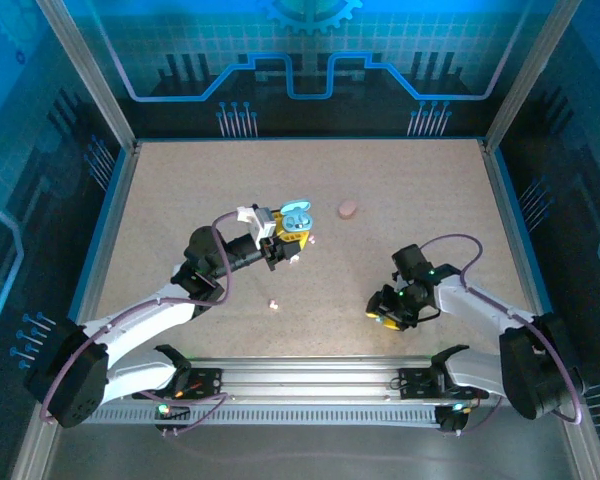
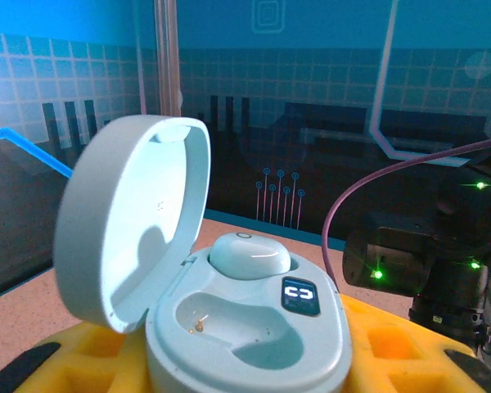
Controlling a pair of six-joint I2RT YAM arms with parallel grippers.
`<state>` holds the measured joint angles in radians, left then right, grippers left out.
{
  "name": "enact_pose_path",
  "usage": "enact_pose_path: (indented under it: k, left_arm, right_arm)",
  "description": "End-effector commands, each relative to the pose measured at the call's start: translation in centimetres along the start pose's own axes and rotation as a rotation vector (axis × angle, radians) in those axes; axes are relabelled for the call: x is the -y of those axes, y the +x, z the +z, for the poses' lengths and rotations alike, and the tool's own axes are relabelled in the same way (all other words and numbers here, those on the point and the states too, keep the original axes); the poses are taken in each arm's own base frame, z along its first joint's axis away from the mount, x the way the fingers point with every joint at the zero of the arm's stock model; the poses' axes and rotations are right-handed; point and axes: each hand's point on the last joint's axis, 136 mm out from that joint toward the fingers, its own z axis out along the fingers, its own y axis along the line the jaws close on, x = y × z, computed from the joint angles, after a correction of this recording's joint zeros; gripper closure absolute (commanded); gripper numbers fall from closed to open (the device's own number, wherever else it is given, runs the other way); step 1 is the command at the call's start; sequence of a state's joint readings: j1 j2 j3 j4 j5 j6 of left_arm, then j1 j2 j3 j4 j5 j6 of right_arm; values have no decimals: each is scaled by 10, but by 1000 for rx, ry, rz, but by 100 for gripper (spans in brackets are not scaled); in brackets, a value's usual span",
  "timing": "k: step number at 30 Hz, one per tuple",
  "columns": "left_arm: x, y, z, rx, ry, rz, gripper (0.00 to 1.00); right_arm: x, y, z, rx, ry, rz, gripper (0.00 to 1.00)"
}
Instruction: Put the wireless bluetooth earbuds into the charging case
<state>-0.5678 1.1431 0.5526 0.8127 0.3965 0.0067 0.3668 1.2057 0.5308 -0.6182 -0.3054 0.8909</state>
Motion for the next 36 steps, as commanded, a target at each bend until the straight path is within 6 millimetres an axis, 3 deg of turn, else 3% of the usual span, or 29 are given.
enact_pose_path:
  k: [1,15,21,36]
  left_arm:
    - [4,-6,0,14,7,21,69]
    - [3,-6,2,8,7,20,69]
    - [3,-7,2,8,8,20,69]
    - [2,-5,2,4,5,17,69]
  right_arm:
    - [0,-2,4,9,7,10,54]
    - [-10,-11,13,14,-21,-11,56]
    - [-16,-13,13,18,-46,-27,61]
    - [-46,-26,8,32,-116,-104,64]
